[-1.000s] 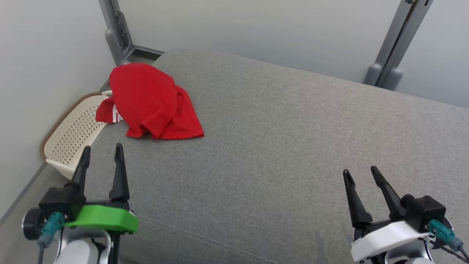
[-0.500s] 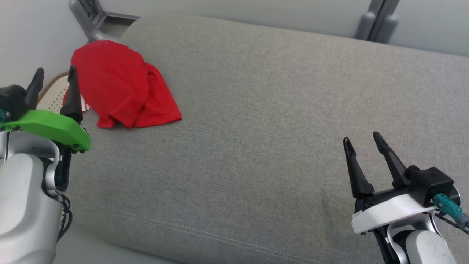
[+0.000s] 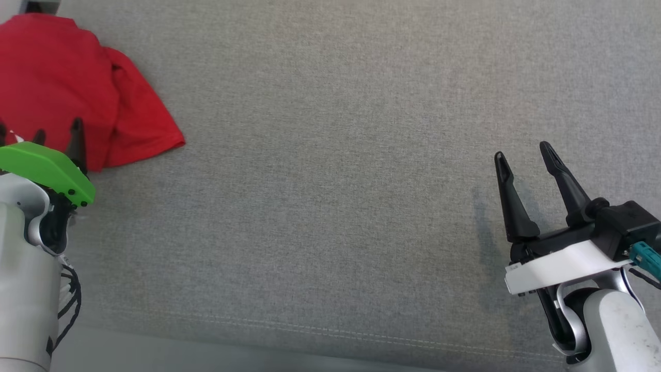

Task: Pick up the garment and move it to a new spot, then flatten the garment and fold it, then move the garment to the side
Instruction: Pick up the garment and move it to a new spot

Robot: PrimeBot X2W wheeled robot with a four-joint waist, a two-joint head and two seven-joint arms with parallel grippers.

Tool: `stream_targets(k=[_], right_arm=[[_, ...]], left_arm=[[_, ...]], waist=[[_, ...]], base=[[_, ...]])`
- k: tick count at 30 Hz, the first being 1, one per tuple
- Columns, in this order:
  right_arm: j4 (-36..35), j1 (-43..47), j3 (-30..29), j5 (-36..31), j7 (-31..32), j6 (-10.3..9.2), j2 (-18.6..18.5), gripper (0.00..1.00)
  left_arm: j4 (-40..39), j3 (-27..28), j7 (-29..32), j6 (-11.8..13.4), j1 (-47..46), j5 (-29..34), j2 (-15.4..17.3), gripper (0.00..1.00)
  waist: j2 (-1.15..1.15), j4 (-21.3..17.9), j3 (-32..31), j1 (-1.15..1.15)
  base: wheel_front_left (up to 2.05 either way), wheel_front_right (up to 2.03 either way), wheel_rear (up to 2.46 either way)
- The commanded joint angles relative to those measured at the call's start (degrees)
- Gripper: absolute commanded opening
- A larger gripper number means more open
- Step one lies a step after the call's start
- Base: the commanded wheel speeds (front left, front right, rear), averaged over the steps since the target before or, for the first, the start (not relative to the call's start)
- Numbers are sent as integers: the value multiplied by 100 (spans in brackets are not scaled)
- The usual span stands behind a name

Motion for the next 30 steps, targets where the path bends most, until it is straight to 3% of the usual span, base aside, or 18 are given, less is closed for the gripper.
stream_targets(k=[1, 5, 6, 7, 8, 17, 21, 30], right_arm=[[-24, -110, -1, 14, -30, -8, -46, 100], [-3, -186, 24, 43, -28, -8, -93, 100], [6, -196, 28, 46, -25, -8, -105, 100], [17, -197, 23, 49, -25, -8, -113, 100], [31, -191, 17, 57, -25, -8, -125, 100], [77, -132, -20, 84, -48, -8, -168, 100], [123, -41, -82, 101, -69, -8, -107, 100], [194, 128, -150, 114, -169, -8, 66, 100]], left_arm=[[164, -1, 46, -35, -158, -77, 11, 100], [680, 9, 113, -76, -341, -180, 7, 100], [785, 25, 61, -72, -390, -203, 9, 87], [864, 9, 69, -83, -413, -213, -4, 40], [934, -2, 31, -87, -445, -229, -20, 0], [1114, -124, -641, -125, -665, -126, 122, 0], [885, -196, -1209, 27, -825, 68, 292, 0], [-583, -471, -1620, 422, -815, 640, 451, 0]], waist=[[0, -361, 473, -2], [0, -383, 565, -2], [0, -382, 571, -2], [0, -380, 571, -2], [0, -372, 563, -2], [0, -228, 292, -2], [0, -192, 49, -2], [0, -321, -474, -2]], base=[[0, 0, 0], [0, 0, 0], [0, 0, 0], [0, 0, 0], [0, 0, 0], [0, 0, 0], [0, 0, 0], [0, 0, 0]])
